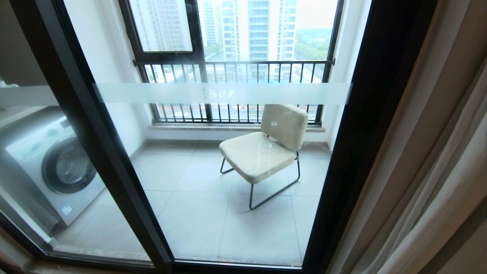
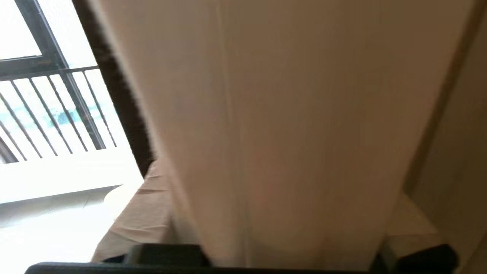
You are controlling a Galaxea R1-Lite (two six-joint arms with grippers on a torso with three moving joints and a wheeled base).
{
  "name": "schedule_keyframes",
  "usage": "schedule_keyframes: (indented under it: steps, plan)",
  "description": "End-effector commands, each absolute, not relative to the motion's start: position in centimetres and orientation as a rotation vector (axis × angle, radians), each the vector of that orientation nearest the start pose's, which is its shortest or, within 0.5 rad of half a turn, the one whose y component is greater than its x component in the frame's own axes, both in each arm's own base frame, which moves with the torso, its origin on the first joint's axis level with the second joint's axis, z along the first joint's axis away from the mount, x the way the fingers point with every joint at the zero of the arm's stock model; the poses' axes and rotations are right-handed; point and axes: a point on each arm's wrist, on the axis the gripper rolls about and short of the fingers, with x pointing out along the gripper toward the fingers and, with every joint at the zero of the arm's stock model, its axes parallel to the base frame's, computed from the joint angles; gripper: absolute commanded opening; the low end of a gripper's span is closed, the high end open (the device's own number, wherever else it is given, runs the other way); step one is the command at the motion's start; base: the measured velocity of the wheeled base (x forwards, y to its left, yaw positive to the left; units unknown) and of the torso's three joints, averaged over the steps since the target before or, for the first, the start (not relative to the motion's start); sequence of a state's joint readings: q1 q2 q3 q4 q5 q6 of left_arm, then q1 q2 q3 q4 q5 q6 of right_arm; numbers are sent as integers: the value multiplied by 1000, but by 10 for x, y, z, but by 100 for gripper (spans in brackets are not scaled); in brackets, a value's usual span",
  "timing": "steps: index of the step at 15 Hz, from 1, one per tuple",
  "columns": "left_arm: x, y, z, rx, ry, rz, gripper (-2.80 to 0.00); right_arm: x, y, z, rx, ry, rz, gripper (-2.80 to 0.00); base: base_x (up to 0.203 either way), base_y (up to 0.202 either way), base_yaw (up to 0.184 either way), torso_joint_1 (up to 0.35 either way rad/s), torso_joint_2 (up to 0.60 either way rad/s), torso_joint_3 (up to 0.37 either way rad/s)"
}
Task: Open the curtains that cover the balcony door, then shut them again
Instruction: Close the inner curtains on both sides
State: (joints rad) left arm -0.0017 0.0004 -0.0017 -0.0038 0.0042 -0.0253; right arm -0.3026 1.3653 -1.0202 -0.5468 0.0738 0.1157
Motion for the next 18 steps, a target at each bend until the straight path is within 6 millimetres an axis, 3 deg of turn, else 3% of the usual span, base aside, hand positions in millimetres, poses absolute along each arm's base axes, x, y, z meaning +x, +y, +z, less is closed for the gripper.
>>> schedule_keyframes:
  steps: [1, 4, 13, 18]
  plan:
    - [-23, 0, 76, -26, -6, 3, -280, 220, -67, 326, 76, -213, -210, -280, 0, 0, 0, 0, 0, 0]
    - [-23, 0, 76, -26, -6, 3, -280, 220, -63, 326, 65, -211, -196, -280, 0, 0, 0, 0, 0, 0]
    - [-23, 0, 76, -26, -6, 3, -280, 210, -27, 327, 48, -254, -49, -280, 0, 0, 0, 0, 0, 0]
    - [-23, 0, 76, -26, -6, 3, -280, 208, -26, 329, 50, -260, -48, -280, 0, 0, 0, 0, 0, 0]
